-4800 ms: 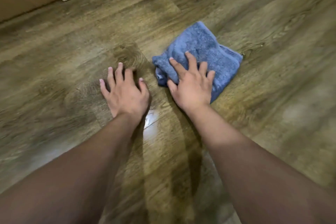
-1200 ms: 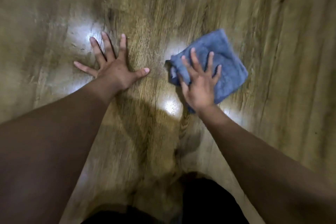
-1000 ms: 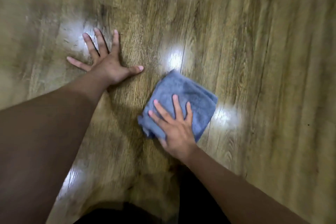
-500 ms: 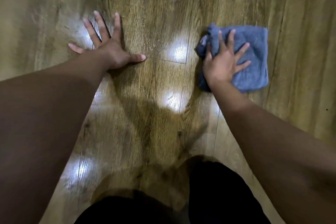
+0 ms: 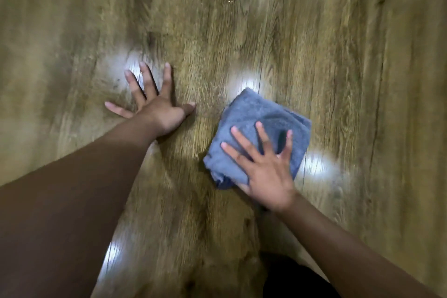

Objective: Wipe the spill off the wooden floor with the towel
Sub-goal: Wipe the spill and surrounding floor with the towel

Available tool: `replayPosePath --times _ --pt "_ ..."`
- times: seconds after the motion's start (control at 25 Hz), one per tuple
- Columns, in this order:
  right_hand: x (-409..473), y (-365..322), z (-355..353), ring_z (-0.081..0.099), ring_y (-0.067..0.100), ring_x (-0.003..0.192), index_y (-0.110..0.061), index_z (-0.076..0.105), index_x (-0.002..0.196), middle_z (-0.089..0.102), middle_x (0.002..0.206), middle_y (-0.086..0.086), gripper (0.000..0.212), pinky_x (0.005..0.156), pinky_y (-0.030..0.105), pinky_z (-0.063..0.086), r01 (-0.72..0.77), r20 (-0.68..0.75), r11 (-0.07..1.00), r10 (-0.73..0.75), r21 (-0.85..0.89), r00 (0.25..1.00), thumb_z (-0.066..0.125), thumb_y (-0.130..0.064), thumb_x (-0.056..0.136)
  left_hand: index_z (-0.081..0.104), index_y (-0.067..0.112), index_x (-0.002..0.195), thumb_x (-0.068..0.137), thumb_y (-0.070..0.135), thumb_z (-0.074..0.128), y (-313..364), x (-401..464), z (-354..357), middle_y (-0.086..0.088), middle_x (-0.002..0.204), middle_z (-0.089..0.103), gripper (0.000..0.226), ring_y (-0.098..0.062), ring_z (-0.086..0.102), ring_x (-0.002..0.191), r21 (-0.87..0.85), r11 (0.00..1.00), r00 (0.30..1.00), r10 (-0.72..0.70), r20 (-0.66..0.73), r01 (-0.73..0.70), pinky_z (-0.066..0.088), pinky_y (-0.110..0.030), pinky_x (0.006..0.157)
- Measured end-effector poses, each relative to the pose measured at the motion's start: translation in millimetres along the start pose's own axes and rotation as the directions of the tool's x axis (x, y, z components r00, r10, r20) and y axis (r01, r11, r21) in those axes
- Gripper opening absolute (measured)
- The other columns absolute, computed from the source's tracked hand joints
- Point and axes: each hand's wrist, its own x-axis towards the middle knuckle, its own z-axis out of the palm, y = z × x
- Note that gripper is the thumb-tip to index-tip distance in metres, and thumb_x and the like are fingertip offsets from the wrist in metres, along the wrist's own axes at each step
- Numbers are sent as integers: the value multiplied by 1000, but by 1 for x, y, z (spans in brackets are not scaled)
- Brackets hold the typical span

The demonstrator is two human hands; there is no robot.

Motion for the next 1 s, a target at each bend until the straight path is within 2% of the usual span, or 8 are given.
replayPosePath --times 0.08,0.16,0.2,0.28,0.4,0.52,0.72,1.0 --pt "37 16 -5 7 43 152 -42 21 157 8 169 -1 79 104 84 5 -258 40 965 257 42 966 31 -78 88 -20 60 148 79 83 50 2 1 1 11 159 -44 101 -23 -45 144 -12 1000 999 -6 -39 6 -24 -81 95" --pt "75 31 -11 1 43 152 -43 15 157 1 169 -1 79 105 83 2 -457 89 883 450 106 889 20 -81 88 12 51 153 77 78 51 2 3 -1 -1 168 -8 89 -31 -16 155 15 1000 978 6 -207 -3 -21 -79 101" --pt "94 41 -12 0 42 152 -44 14 157 0 169 -2 78 106 82 2 -526 93 840 518 133 850 17 -81 88 30 42 148 79 75 49 3 9 -5 -8 162 14 79 -35 3 153 46 998 944 43 -326 -30 -16 -79 108" --pt "132 65 -15 -1 42 151 -45 15 156 -2 168 -3 77 107 81 1 -608 91 770 603 192 793 18 -81 88 44 29 137 85 70 46 10 29 -20 -12 151 31 66 -33 20 147 122 987 879 148 -453 -103 -4 -77 114" --pt "186 101 -15 -3 43 151 -45 17 155 0 168 -4 78 107 80 -3 -644 66 720 652 259 755 20 -83 87 37 28 144 95 67 41 25 79 -54 -9 165 17 63 -27 6 156 232 947 818 311 -483 -222 -6 -68 118" --pt "223 127 -13 -1 43 151 -46 20 154 3 168 -4 80 109 78 -4 -653 25 714 670 250 742 18 -85 84 31 26 151 97 67 37 41 129 -90 -8 170 8 68 -26 -2 158 226 952 805 295 -514 -204 -5 -62 122" --pt "280 171 -20 4 40 151 -48 21 154 7 168 -6 80 112 75 0 -663 -9 707 686 243 728 17 -85 83 34 21 152 102 58 37 66 182 -128 -7 169 15 62 -25 1 158 180 958 788 286 -545 -223 5 -59 124" --pt "365 233 -33 11 40 150 -45 28 152 16 166 -4 78 113 73 4 -644 -56 718 678 263 733 21 -83 84 43 28 145 98 60 37 56 202 -116 -3 163 31 57 -20 14 156 175 956 712 292 -639 -235 14 -59 119"
